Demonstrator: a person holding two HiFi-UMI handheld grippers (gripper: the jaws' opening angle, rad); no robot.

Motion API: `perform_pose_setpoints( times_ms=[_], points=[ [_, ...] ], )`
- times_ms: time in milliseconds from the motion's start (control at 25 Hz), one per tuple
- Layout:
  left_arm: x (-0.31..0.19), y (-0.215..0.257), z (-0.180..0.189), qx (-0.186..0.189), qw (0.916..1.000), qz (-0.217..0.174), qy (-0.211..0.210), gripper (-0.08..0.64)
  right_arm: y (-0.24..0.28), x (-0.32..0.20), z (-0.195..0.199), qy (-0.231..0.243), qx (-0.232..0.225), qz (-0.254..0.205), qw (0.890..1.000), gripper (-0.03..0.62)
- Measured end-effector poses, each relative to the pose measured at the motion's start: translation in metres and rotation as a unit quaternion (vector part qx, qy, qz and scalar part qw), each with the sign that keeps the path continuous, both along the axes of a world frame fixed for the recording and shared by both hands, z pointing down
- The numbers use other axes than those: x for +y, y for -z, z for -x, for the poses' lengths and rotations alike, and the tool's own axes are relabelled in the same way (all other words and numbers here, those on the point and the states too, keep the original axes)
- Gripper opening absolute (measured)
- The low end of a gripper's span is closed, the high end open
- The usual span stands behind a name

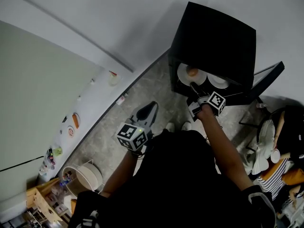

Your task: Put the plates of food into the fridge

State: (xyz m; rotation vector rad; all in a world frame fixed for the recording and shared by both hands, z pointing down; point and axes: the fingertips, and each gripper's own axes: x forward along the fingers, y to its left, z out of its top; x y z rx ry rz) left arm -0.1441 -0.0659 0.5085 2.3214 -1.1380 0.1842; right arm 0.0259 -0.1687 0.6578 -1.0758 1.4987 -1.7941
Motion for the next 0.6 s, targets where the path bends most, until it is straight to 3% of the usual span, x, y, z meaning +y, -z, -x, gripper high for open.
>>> perform_pose_setpoints(
  times_ms=[600],
  points=[
    [-0.005,-0.002,0.003,0.007,0.9998,0.006,0.015,0.025,-0.009,-0.024,-0.005,-0.022,-0.007,0.026,0.999,0.035]
  ],
)
